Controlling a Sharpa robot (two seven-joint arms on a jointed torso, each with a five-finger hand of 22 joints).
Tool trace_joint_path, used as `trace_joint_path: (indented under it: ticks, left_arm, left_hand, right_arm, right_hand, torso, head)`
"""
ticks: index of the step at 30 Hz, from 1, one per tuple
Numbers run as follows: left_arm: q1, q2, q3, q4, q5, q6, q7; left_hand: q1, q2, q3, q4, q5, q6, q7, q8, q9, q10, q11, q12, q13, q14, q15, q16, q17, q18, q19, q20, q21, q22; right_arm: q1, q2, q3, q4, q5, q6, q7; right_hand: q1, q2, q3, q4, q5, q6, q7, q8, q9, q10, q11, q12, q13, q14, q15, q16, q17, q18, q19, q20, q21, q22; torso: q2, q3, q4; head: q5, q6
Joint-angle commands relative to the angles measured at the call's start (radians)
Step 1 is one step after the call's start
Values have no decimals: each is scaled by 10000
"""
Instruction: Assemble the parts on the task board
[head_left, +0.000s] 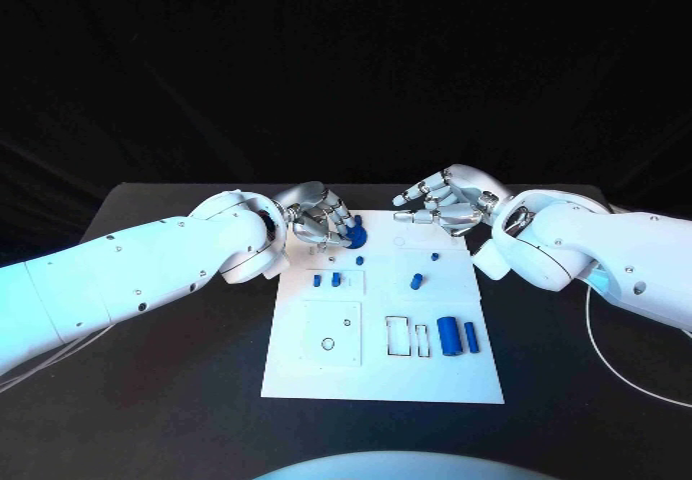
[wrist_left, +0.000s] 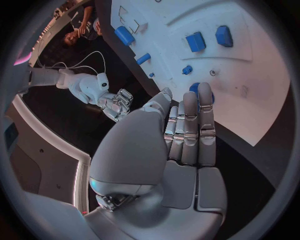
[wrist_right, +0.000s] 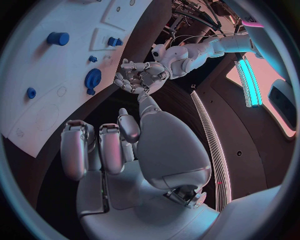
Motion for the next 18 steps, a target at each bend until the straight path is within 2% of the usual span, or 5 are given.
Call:
trace_joint_path:
  ticks: [1, 3, 9, 15, 18]
  left_arm:
    - [-42, 281, -78, -218, -2071, -593, 788]
    - [-56, 468, -140, -334, -2655, -684, 477]
    - [-92, 894, -234, -572, -3816, -80, -540]
    - [-137, 1196, -274, -857, -4362, 628, -1088]
    - [-178, 1362, -282, -1073, -4564, 737, -1053]
  left_hand:
    - [-79, -203, 104, -26, -59, 456, -19, -429, -366, 314, 5, -321, -625, 343, -52, -74, -295, 200, 336, -73, -136, -206]
    - [-120, -210, 159, -16, -11, 824, 109, -467, -440, 494, 25, -376, -817, 475, -60, -62, -374, 188, 486, -85, -170, -275]
    - [-386, -474, 5, 30, -93, 1161, -88, -870, -734, 344, -88, -740, -1365, 1157, -166, 530, -208, 201, 1116, -171, -125, -384]
    - [-440, -472, -99, 21, -89, 1465, -115, -1175, -946, 444, -130, -794, -1708, 2406, -228, 3324, 2364, 162, 1852, -268, 322, -118]
    - [-711, -500, -340, 189, -111, 1644, -69, -1300, -1033, 713, -118, -695, -1810, 2982, -196, 4659, 3713, -136, 2543, -267, 2372, 1452]
  right_arm:
    - [-10, 17, 0, -11, -33, -106, 169]
    - [-11, 19, 0, -8, -36, -116, 167]
    - [-12, 22, 0, -4, -48, -130, 165]
    - [-12, 31, 0, -7, -54, -44, 176]
    - [-13, 39, 0, -22, -55, -13, 178]
  right_hand:
    - [-18, 91, -43, -29, 57, 57, -2, 28, 10, -33, 3, 9, -8, 552, -62, -47, 350, 161, -64, 2, -59, 9]
    - [-8, 106, -36, -35, 62, 56, -3, 28, 10, -43, 3, -1, -20, 551, -62, -52, 343, 162, -66, 2, -62, 4]
    - [2, 126, -29, -39, 67, 53, -1, 27, 9, -48, 4, -5, -25, 549, -63, -60, 332, 163, -68, 2, -66, -1]
    - [11, 145, -22, -43, 73, 50, 0, 25, 9, -53, 4, -8, -30, 555, -63, -44, 359, 163, -67, 1, -67, -1]
    - [11, 145, -22, -43, 73, 50, 0, 25, 9, -53, 4, -8, -30, 555, -63, -44, 359, 163, -67, 1, -67, -1]
  torso:
    - [5, 1, -3]
    - [4, 7, 2]
    - [8, 3, -11]
    - [-1, 6, -3]
    - [-15, 2, 23]
  head:
    - [-46, 44]
    - [-64, 64]
    - [-94, 58]
    - [-75, 88]
    - [-87, 91]
